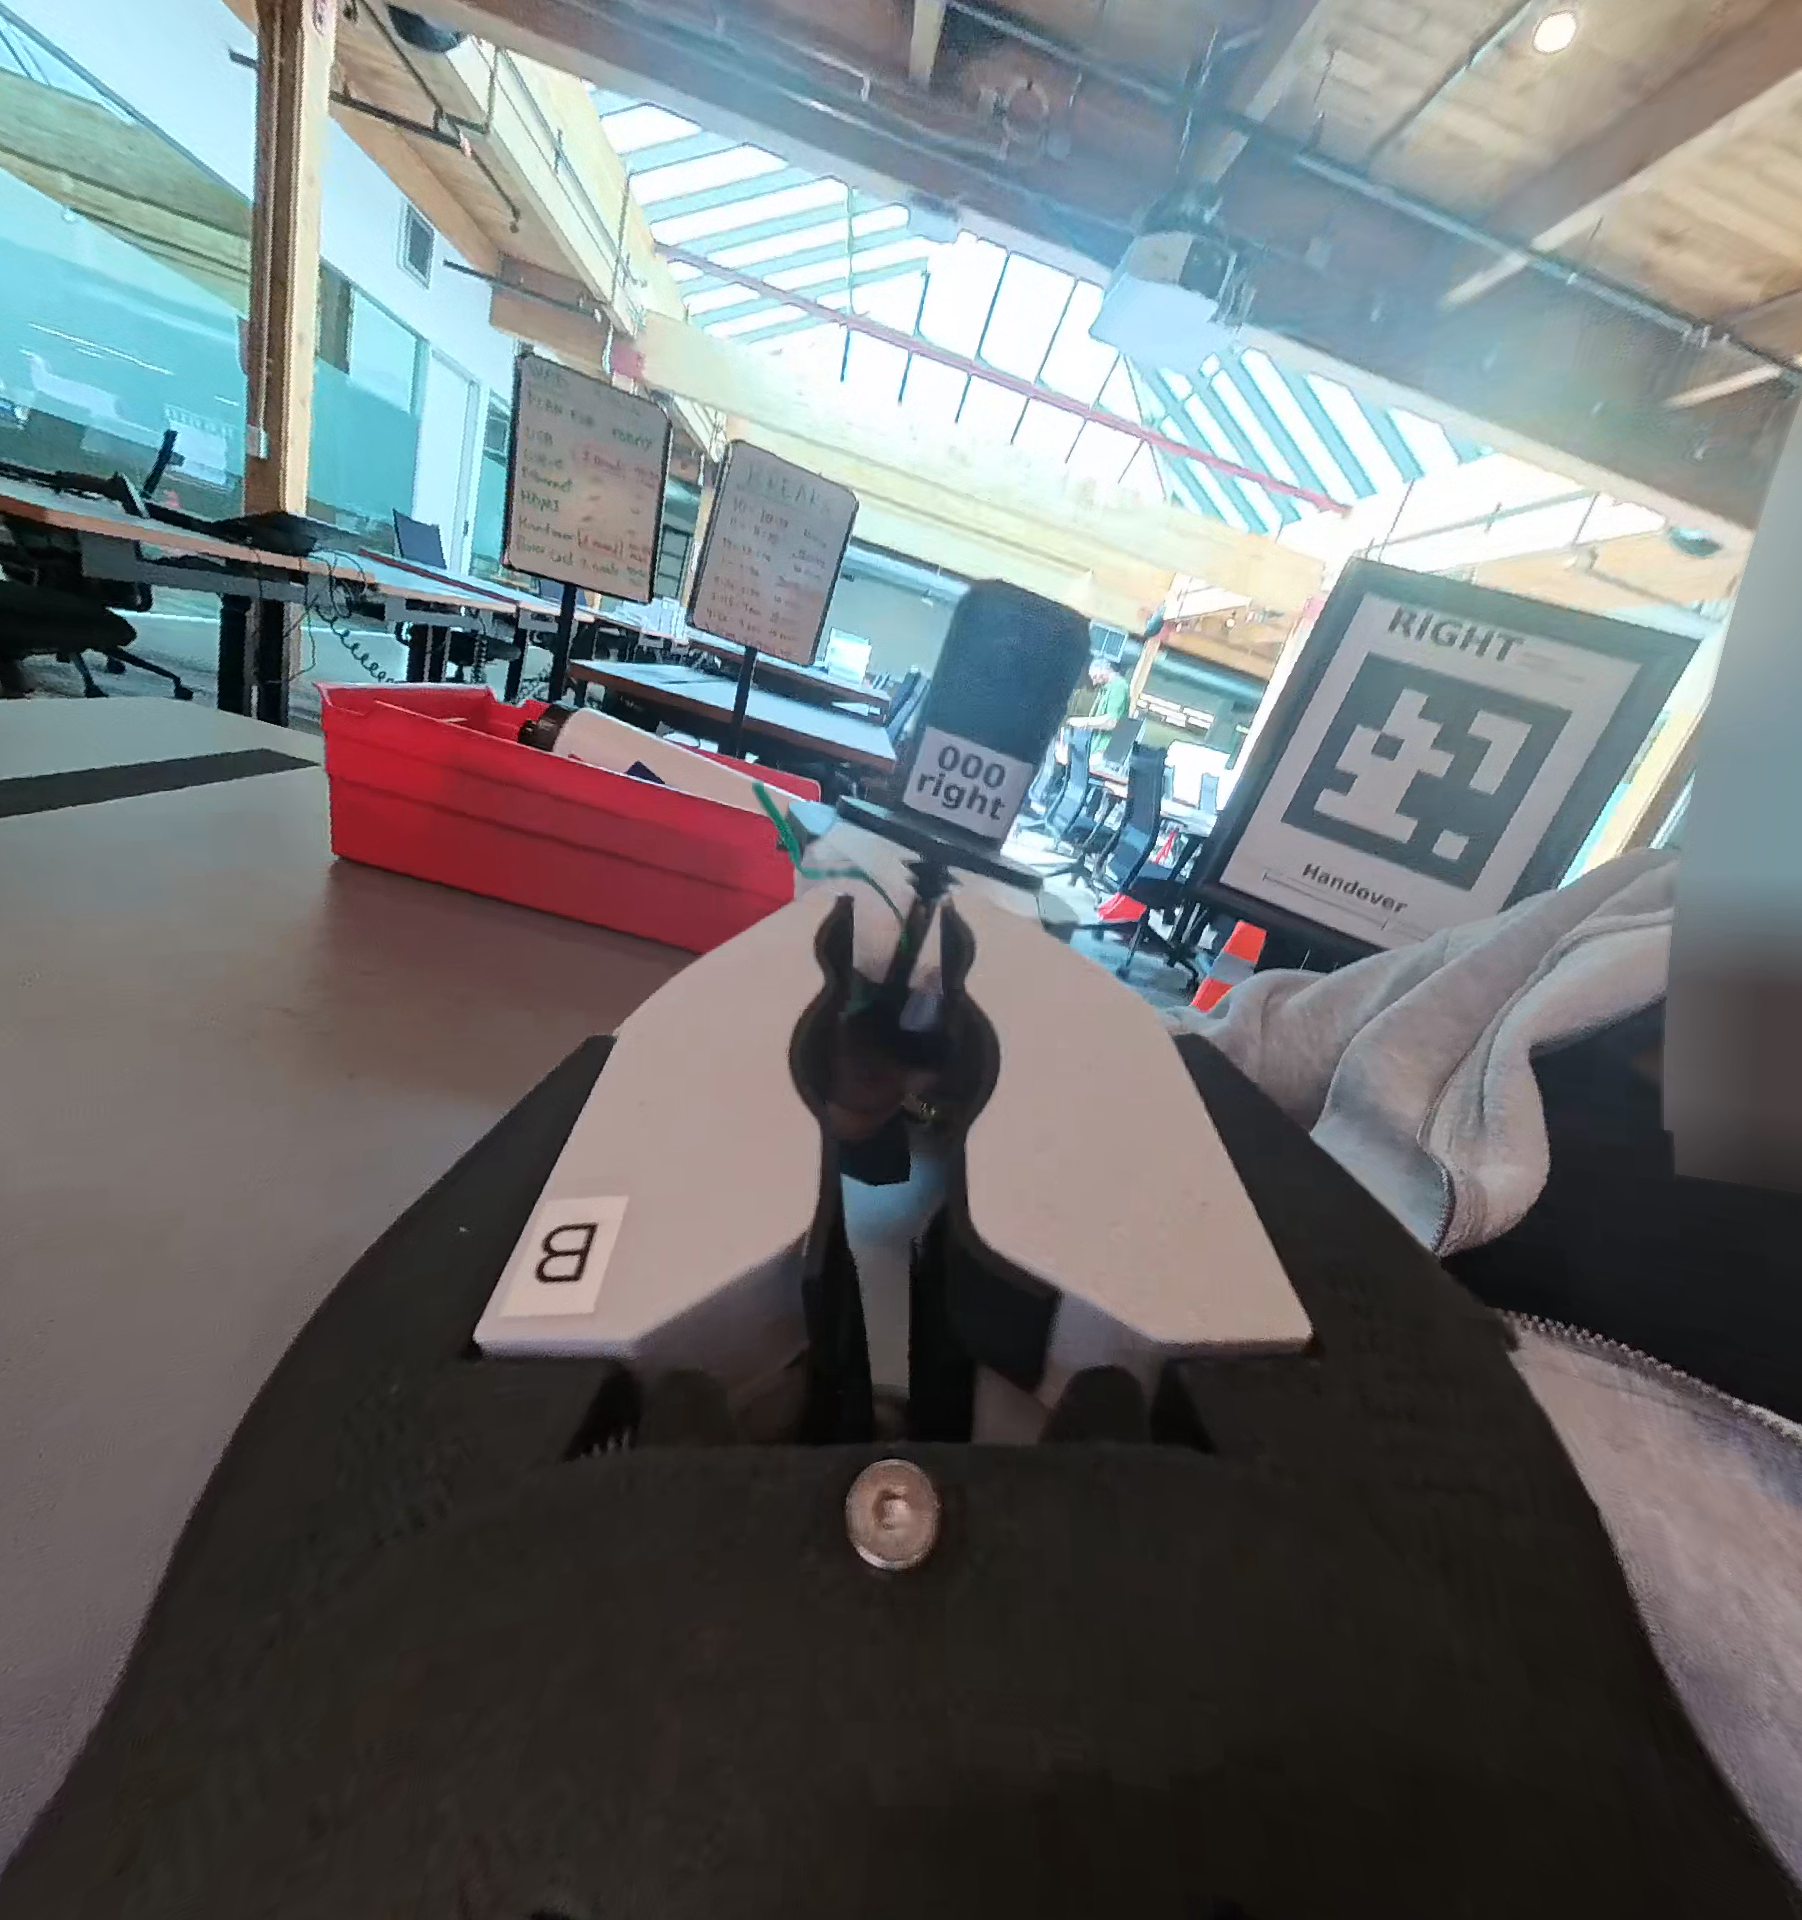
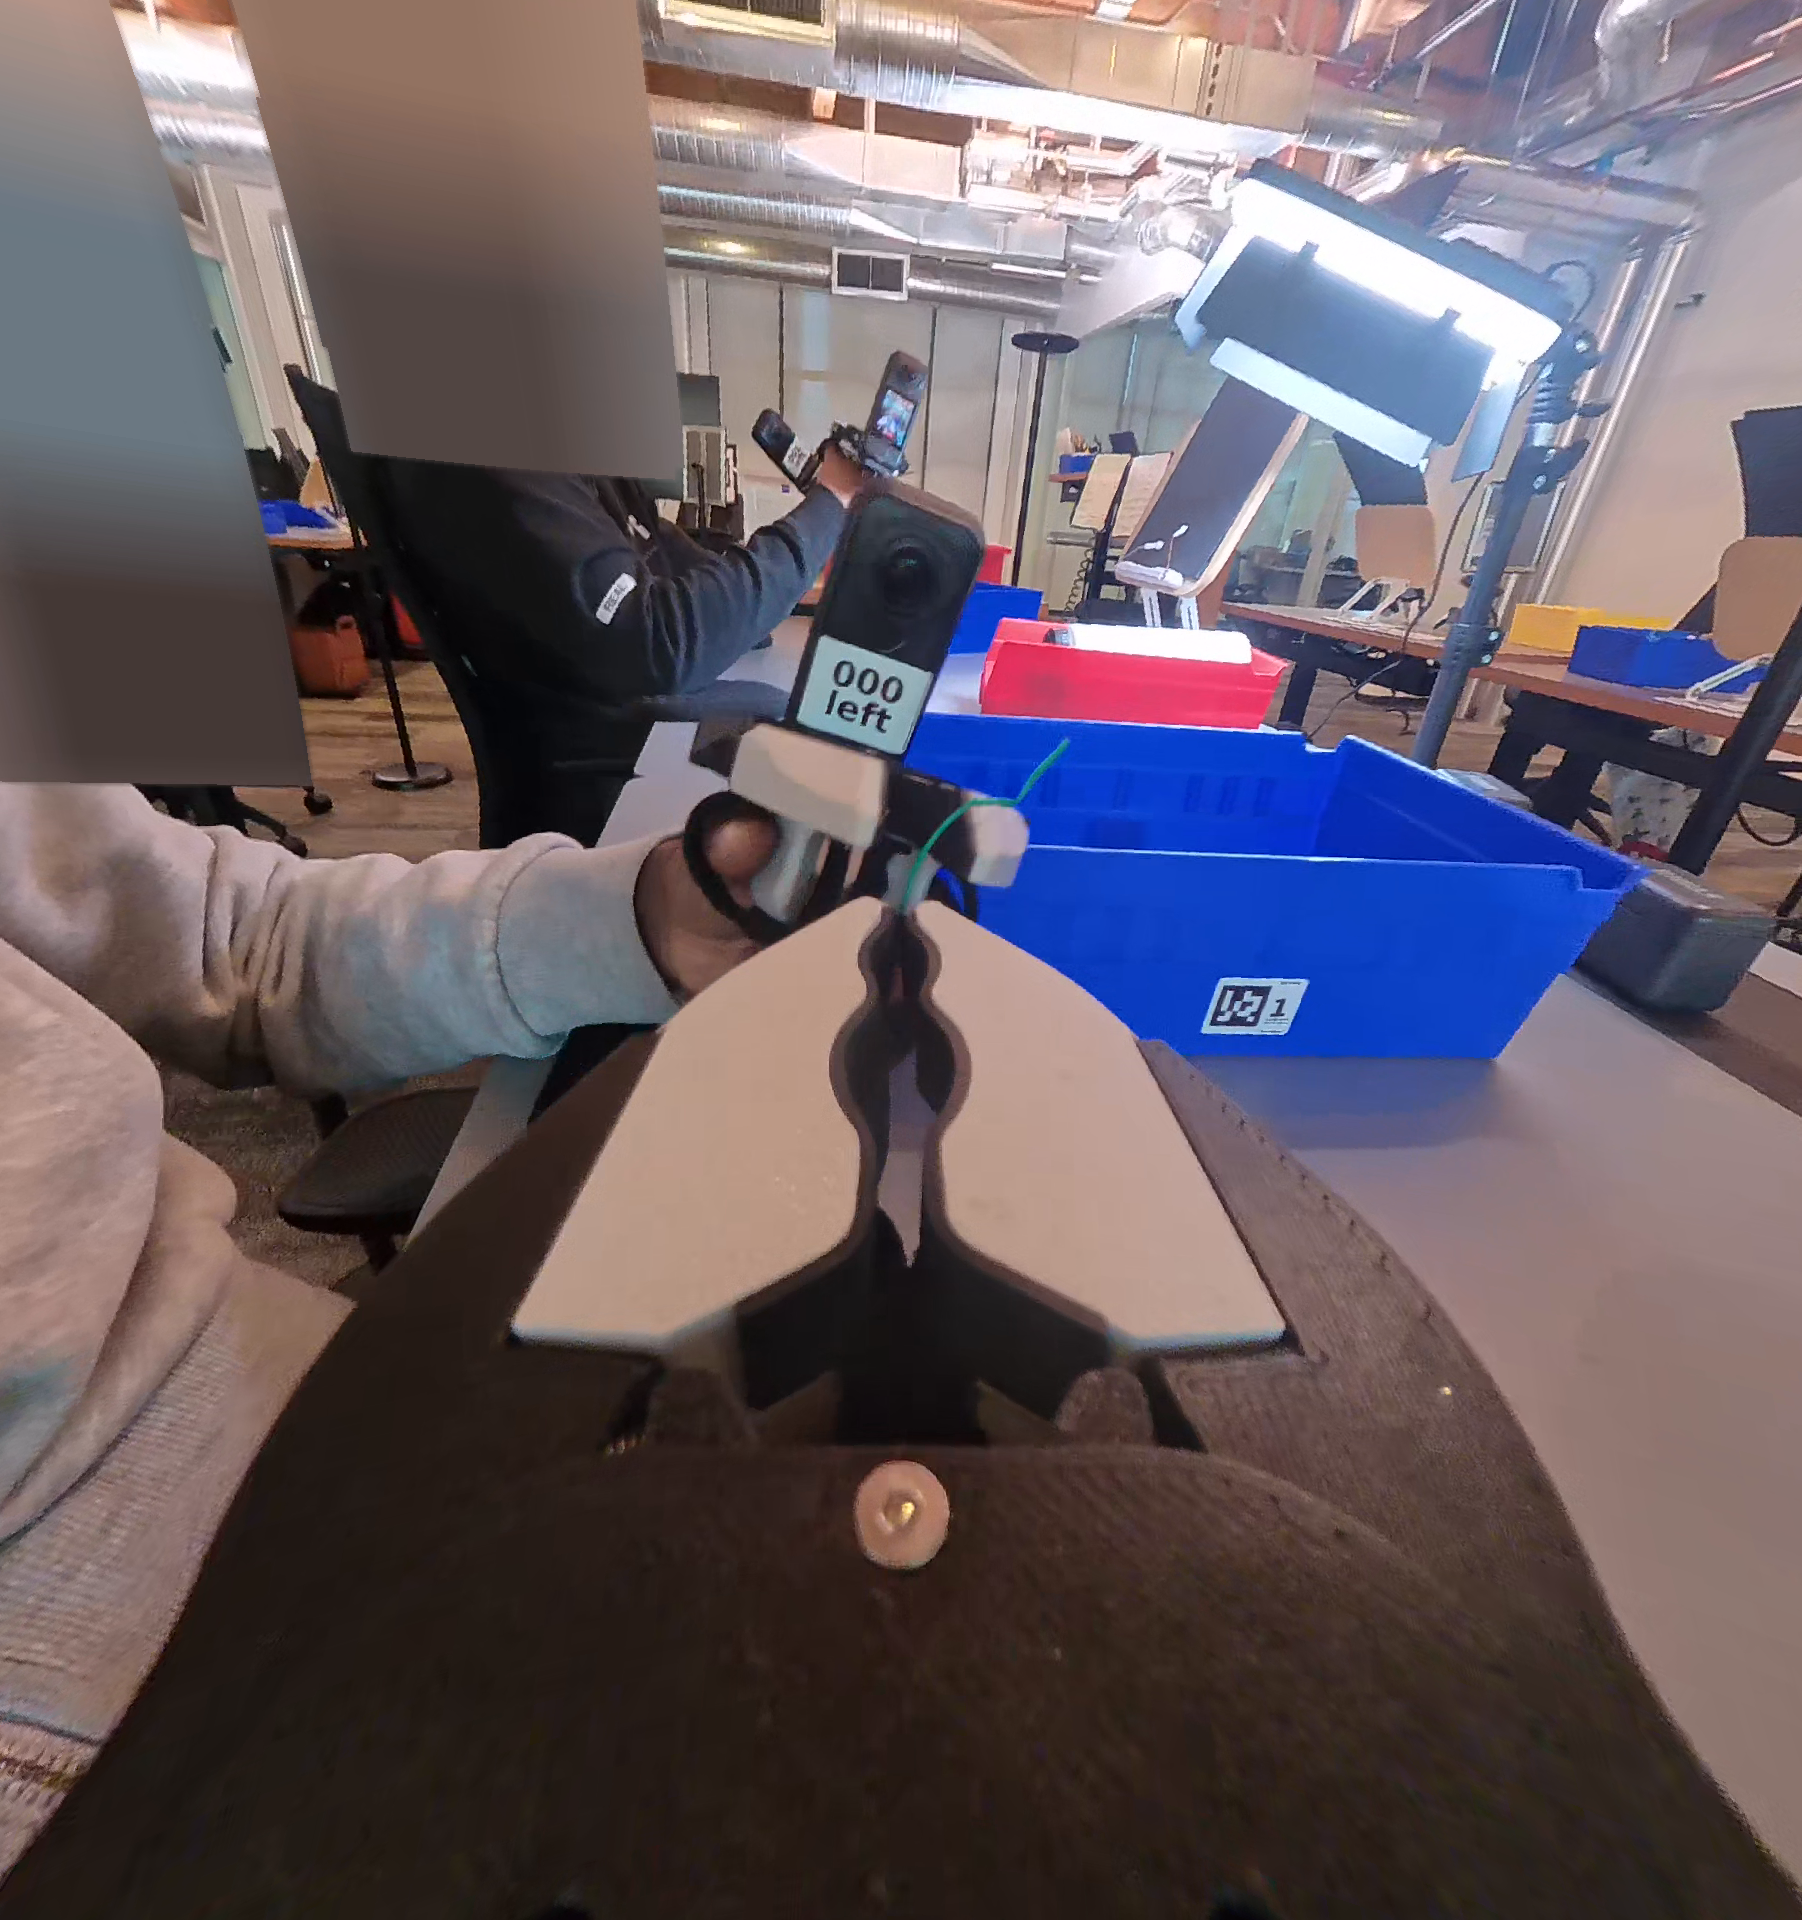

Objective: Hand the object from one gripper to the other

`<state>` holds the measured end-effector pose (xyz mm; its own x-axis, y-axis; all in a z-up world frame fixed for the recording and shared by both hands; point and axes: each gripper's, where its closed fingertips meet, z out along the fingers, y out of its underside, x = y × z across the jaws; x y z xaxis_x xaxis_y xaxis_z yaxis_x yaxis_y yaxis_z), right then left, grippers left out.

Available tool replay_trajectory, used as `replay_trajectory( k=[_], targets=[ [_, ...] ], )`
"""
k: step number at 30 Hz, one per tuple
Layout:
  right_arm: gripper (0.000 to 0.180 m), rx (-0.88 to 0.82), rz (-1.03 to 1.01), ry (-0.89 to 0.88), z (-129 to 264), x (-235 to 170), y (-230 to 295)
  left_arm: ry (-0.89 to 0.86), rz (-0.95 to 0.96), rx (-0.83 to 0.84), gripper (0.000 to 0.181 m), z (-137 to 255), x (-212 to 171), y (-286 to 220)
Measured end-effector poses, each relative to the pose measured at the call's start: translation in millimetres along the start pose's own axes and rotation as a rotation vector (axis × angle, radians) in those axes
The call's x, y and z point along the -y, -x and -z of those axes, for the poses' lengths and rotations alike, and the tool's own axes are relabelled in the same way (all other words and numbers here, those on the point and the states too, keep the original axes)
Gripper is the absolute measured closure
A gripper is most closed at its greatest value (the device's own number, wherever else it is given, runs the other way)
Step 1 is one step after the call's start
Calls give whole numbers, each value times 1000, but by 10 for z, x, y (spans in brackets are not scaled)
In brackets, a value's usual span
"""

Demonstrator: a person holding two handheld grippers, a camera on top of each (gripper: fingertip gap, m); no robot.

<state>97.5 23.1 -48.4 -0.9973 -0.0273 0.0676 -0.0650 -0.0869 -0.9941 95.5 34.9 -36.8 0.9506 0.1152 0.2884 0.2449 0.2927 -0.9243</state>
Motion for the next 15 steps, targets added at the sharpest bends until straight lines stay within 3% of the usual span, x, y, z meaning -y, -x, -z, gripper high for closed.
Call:
replay_trajectory(
  k=[4, 9, 15],
  targets=[
    [180, 6, 30, 38, -37, -69, 40, 5, 2, -10, 179, 2, -12, -5],
    [168, -18, -3, 12, -3, -24, -28, 41, -42, 37, 181, 7, -46, 43],
    [163, -1, -154, -26, 17, 14, -85, 211, -92, 25, 181, -71, -322, 8]
  ],
)
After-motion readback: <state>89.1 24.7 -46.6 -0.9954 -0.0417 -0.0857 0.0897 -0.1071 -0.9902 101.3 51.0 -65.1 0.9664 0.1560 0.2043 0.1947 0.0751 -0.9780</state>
